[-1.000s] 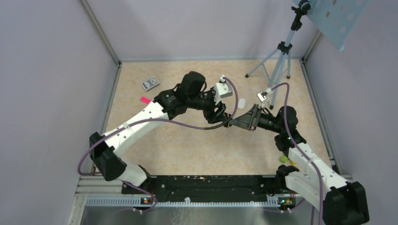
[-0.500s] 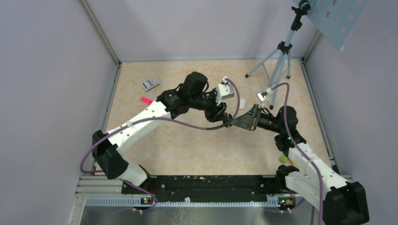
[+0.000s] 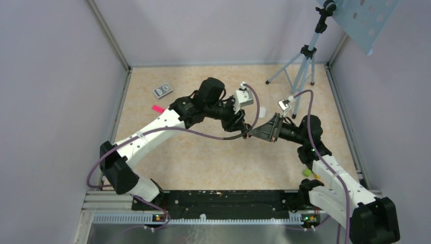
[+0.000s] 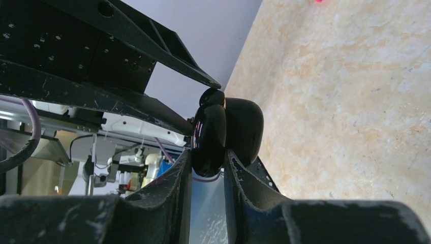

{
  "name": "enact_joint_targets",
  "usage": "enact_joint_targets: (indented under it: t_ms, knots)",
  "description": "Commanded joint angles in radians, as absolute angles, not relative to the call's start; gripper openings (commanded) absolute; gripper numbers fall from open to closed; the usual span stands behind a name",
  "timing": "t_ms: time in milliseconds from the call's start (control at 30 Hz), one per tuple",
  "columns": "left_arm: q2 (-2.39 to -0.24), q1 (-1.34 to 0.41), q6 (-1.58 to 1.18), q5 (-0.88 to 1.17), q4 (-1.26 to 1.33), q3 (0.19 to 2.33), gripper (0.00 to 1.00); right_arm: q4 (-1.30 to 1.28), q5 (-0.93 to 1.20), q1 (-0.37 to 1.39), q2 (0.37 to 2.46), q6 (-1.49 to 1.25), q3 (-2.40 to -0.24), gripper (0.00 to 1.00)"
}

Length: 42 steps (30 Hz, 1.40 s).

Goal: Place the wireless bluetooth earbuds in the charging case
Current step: Adjust the charging case with the earbuds in the left side groove of the charging case.

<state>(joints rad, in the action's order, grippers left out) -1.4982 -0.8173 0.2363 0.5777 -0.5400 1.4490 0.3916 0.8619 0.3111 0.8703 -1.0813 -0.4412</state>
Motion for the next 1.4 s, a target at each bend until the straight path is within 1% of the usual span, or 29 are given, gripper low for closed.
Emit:
enact_joint_targets:
  t_ms: [0,467,967,1000,1133,1200,1233,1367]
  knots:
    - [-1.496,-0.82,0.172,0.601,-0.559,1.497,0.43,0.414,0.835,0.304,0.841,-1.064,-0.48,0.0]
    - [-1.507,-0.82,0.109,0.615,-0.589,1.487,0.43,0.441,0.818,0.305,0.845,-1.071,-0.48,0.0]
    - [-1.482,-0.82,0.046,0.56,-0.583,1.468,0.46,0.469,0.805,0.305,0.857,-1.083,-0.465,0.0]
    - [-1.478,-0.82,0.042,0.541,-0.576,1.464,0.46,0.469,0.805,0.305,0.859,-1.083,-0.466,0.0]
    - [-1.465,-0.82,0.03,0.488,-0.545,1.454,0.57,0.475,0.808,0.304,0.863,-1.084,-0.466,0.0]
    - [-1.451,-0.819,0.016,0.46,-0.521,1.445,0.61,0.477,0.808,0.305,0.868,-1.084,-0.466,0.0]
    - [-1.443,-0.819,0.007,0.447,-0.505,1.437,0.61,0.478,0.808,0.305,0.868,-1.084,-0.465,0.0]
    - [-1.405,-0.814,-0.038,0.416,-0.453,1.41,0.55,0.484,0.808,0.305,0.875,-1.089,-0.463,0.0]
